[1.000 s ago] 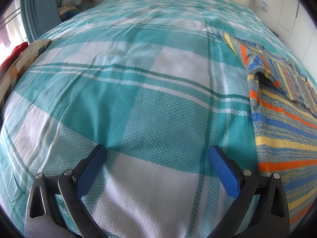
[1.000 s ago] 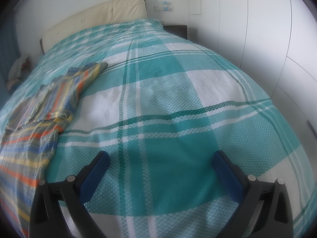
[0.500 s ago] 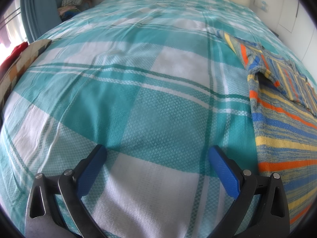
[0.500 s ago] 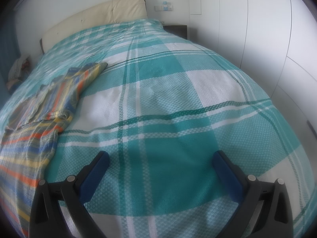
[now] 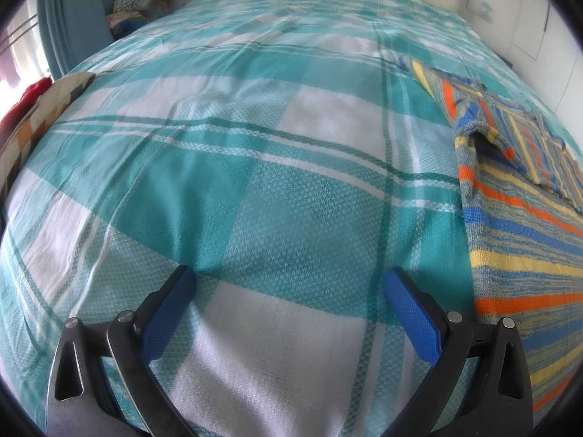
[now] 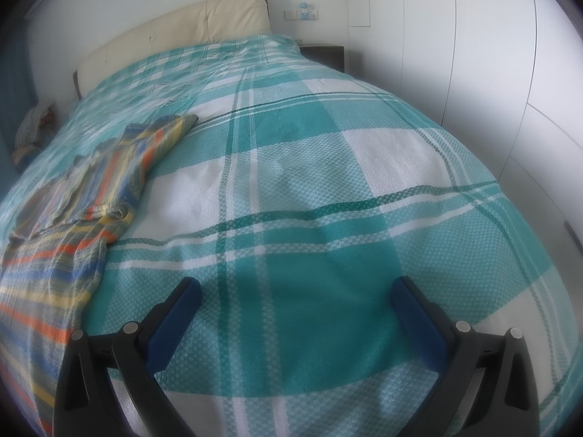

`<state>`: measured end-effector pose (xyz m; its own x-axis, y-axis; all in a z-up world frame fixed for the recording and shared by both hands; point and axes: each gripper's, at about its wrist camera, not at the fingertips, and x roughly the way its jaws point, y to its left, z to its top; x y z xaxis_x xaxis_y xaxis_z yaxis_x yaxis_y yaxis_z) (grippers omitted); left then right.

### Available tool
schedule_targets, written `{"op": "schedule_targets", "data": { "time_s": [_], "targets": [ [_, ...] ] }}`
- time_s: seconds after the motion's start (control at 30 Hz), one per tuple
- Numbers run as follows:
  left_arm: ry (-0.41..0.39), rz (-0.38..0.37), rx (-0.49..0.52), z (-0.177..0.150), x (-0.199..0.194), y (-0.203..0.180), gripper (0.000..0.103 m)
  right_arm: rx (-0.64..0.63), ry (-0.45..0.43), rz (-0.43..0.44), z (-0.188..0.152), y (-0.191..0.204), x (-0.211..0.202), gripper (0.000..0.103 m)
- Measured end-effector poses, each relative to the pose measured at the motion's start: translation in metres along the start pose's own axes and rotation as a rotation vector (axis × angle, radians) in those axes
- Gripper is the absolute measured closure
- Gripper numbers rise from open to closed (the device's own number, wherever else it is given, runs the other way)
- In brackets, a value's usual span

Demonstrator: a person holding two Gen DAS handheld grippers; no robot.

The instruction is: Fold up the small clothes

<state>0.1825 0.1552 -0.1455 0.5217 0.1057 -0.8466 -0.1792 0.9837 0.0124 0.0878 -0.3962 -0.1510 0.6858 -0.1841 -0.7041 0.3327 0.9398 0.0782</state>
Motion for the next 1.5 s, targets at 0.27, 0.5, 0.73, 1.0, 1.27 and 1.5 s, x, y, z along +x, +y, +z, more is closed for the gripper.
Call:
{"op": "schedule_targets", "data": {
  "time_s": [0.27, 0.5, 0.73, 1.0, 1.27, 1.5],
  "targets": [
    [0.002, -0.047, -0.023, 0.004, 0.001, 0.007, 0.0, 0.017, -0.007, 0.019, 0.0, -0.005, 0.0, 0.0],
    [0.085, -0.312, -0.052, -0.023, -0.058, 0.03, 0.002, 0.012, 0.068, 0.069, 0.007, -0.007, -0.015, 0.002],
    [0.212, -0.35, 0.192, -0.115, -0.112, -0.005, 0.006, -0.123, 0.312, 0.366, -0.041, 0.026, -0.104, 0.003],
    [0.271, -0.301, 0.31, -0.14, -0.123, -0.02, 0.098, -0.233, 0.513, 0.427, -0.121, 0.062, -0.121, 0.036],
    [0.209, -0.654, 0.036, -0.077, -0.146, 0.039, 0.1, 0.003, 0.486, 0.648, -0.075, 0.027, -0.121, 0.097],
    [0.037, -0.691, -0.037, 0.071, -0.091, 0.021, 0.1, 0.111, 0.277, 0.732, 0.048, 0.037, -0.064, 0.097]
  ]
}}
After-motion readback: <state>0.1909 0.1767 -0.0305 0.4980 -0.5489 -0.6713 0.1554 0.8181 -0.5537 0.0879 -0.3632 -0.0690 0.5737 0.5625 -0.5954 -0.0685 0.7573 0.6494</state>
